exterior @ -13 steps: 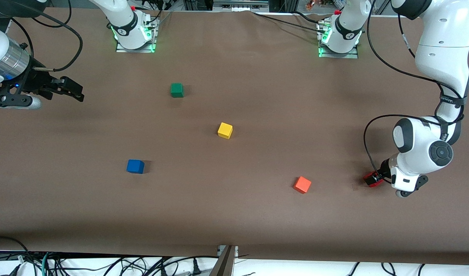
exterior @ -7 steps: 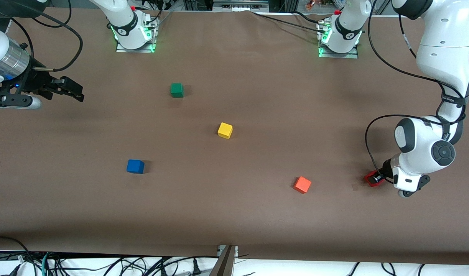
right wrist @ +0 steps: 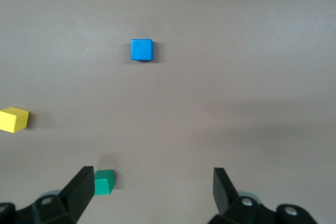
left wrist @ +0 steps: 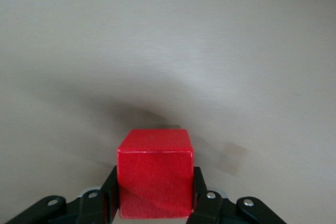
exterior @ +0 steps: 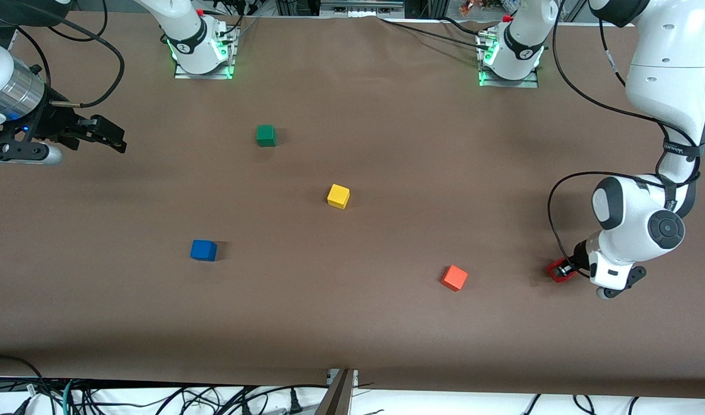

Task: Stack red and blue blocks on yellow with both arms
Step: 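Close the left gripper on the red cube, then carry the red cube with the left gripper over the yellow cube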

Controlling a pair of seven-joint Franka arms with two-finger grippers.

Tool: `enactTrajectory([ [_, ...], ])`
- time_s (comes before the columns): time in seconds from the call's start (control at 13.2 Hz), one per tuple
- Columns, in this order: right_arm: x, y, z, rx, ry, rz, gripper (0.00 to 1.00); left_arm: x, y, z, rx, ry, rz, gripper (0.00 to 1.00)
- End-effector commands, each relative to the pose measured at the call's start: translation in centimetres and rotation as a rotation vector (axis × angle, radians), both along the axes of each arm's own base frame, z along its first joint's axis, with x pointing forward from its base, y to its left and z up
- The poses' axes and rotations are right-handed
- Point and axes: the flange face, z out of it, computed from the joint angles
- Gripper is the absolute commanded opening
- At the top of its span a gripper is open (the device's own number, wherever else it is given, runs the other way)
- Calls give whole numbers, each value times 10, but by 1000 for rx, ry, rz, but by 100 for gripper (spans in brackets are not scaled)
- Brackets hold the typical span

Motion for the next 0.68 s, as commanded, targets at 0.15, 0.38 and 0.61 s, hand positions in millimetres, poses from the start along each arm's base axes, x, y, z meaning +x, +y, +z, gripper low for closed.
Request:
enactTrajectory([
  [0.15, 3, -1, -1, 4, -17, 8, 100, 4, -101, 60, 63, -17, -230, 37],
  [0.38, 12, 1, -17, 6, -11, 7, 100, -16, -219, 87, 61, 23, -371, 33],
  [0.61, 19, 2, -30, 3, 1, 9, 100, -48, -319, 107, 56, 7, -428, 34],
])
